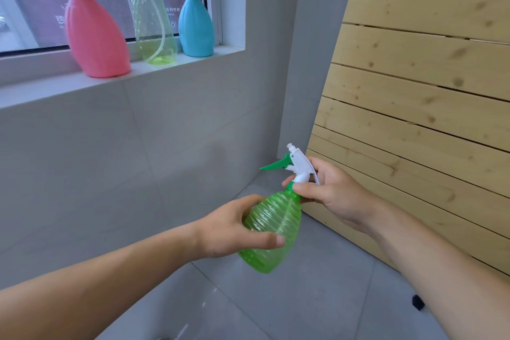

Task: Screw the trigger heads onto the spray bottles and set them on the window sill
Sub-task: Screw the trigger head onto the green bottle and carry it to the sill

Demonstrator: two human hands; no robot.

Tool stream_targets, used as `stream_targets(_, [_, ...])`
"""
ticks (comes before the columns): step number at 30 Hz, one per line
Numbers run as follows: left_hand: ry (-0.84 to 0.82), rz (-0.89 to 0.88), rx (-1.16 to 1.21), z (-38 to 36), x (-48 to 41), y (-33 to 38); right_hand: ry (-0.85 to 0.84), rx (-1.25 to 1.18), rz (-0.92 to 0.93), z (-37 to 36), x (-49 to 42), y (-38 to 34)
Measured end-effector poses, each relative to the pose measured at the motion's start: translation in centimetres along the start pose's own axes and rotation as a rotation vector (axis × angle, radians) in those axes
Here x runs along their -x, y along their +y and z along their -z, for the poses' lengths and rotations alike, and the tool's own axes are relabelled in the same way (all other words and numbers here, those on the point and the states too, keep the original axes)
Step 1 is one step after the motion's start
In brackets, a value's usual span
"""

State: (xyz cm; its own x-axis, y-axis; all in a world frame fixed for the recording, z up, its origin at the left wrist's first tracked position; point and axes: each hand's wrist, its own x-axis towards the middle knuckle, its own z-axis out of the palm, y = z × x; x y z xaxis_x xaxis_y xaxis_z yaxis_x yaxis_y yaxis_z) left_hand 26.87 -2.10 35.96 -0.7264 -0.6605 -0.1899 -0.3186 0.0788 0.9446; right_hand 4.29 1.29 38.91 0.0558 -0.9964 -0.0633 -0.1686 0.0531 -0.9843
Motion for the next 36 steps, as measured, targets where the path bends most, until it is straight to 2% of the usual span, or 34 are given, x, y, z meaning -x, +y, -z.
stream_targets(5, [-0.005,-0.002,-0.001,-0.3,0.0,0.0,0.123,0.247,-0.005,-0.9,-0.1,0.6])
stream_targets(11, [0.013,-0.014,-0.01,0.3,-0.1,-0.2,0.043,0.057,0.014,-0.5,0.1,0.1])
stream_targets(15, [0.01,-0.005,-0.033,0.0,-0.1,-0.3,0.165,0.242,-0.022,-1.6,-0.2,0.8])
stream_targets(19, [0.028,-0.008,-0.045,0.2,-0.1,-0.5,0.058,0.039,-0.035,-1.0,0.0,0.4])
stream_targets(25, [0.019,0.007,-0.037,-0.1,0.0,-0.2,0.136,0.181,-0.035,-1.5,0.0,0.2])
stream_targets(28, [0.023,0.01,-0.009,0.2,0.2,0.1,0.029,-0.063,-0.056,-0.8,0.3,-0.3])
stream_targets(33, [0.018,0.002,0.166,0.1,0.3,1.1,0.061,-0.487,-0.051,-0.9,0.2,-0.5])
stream_targets(36, [-0.006,0.016,0.256,-0.2,0.2,1.2,0.011,-0.622,-0.06,-1.5,0.3,-0.8])
